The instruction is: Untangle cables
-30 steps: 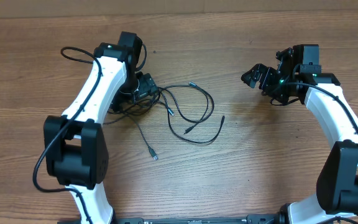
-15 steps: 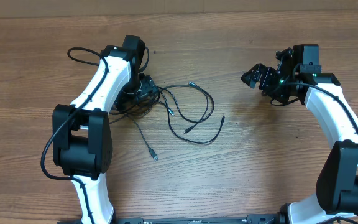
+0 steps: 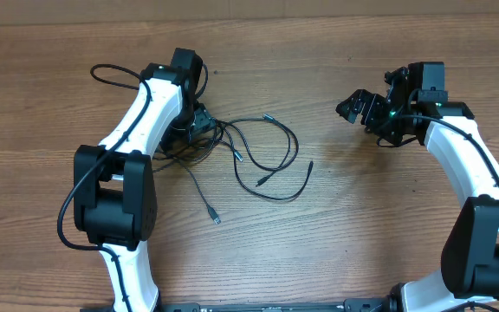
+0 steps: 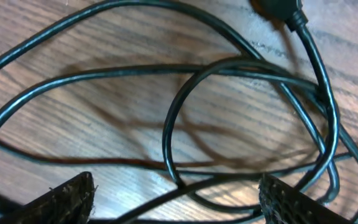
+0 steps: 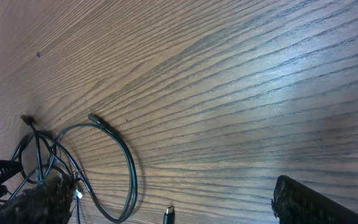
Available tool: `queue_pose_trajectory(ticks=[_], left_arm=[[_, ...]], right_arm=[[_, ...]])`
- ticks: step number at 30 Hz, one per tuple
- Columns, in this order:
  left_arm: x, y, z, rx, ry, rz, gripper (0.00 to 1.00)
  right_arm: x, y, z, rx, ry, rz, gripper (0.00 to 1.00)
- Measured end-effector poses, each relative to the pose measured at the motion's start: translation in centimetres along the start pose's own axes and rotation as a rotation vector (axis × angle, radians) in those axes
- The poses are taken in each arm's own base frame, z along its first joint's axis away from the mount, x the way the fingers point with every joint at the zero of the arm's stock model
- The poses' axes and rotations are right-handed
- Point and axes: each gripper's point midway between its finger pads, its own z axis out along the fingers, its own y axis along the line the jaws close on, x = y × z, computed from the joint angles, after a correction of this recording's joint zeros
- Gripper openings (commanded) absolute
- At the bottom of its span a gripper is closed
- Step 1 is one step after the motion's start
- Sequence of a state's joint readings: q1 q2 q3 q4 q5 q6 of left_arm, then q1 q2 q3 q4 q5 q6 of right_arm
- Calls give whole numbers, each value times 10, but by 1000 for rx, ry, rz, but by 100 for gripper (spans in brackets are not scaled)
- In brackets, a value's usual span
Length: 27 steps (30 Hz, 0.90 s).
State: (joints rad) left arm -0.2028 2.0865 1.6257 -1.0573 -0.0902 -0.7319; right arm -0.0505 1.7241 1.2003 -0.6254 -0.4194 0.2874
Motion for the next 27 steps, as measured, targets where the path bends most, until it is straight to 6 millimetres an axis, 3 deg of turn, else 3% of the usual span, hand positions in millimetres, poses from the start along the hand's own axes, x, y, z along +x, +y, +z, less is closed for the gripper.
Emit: queue_pose_trajectory(ticks=[3,9,13,15,18,27], left_arm=[[1,1,8,0,-7,-2,86],[10,7,26,-16,10,-14,61],[11,8,29,-19,13,-21,31],[10,7,29,-13,7,-25,25],[8,5,29,-6,0,-27,4],[6,3,29,2,-7,15,4]], right_arm=[[0,0,0,0,1,0,100],[0,0,0,1,2,1,100],[1,0,0,0,2,1,100],[1,0,0,1,3,1,100],[2,0,0,2,7,2,100],[5,-2,0,6,18,-4,100]])
